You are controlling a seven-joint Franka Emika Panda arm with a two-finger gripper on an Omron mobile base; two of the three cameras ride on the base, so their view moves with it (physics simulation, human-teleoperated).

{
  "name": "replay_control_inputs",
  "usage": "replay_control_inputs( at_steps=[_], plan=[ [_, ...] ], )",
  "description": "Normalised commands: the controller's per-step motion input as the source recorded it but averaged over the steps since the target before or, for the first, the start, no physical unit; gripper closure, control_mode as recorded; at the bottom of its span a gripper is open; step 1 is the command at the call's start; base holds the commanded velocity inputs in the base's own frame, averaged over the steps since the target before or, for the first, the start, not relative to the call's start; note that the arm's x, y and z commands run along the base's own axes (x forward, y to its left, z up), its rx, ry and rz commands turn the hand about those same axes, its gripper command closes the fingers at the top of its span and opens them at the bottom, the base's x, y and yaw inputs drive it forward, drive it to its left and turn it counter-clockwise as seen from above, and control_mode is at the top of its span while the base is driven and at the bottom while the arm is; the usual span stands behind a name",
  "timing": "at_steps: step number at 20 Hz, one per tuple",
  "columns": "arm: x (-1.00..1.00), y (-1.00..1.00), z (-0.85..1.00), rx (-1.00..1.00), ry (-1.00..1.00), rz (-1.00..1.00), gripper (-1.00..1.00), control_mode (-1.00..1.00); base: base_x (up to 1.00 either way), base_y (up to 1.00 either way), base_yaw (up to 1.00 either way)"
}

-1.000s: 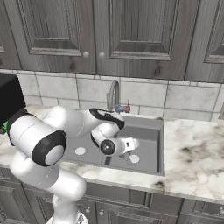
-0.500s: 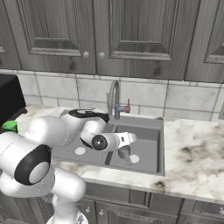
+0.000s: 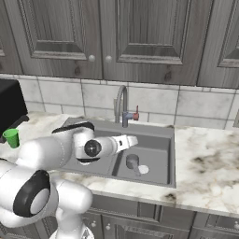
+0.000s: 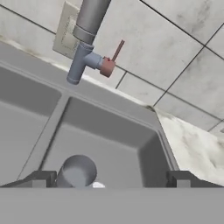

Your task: Move any existing items from the left basin to the right basin for drying. Then move the cup from the counter to the left basin of the sink for washing.

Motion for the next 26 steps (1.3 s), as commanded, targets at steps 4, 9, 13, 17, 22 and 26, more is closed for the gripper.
replay_control_inputs(
  at_steps=[4, 9, 13, 17, 22, 26],
  plan=[
    [0.00, 0.42, 0.56, 0.00, 0.13, 0.00, -1.00, -1.00, 0.00, 0.00, 0.00],
    [-0.01, 0.49, 0.41, 0.00, 0.18, 0.00, -1.00, -1.00, 0.00, 0.00, 0.00],
    [-0.10, 0.64, 0.13, 0.00, 0.20, 0.00, -1.00, -1.00, 0.00, 0.00, 0.00],
    [-0.15, 0.64, 0.22, 0.00, 0.18, 0.00, -1.00, -1.00, 0.00, 0.00, 0.00],
    [-0.10, 0.58, 0.32, 0.00, 0.18, 0.00, -1.00, -1.00, 0.00, 0.00, 0.00],
    [-0.05, 0.61, 0.18, 0.00, 0.16, 0.00, -1.00, -1.00, 0.00, 0.00, 0.00]
  ],
)
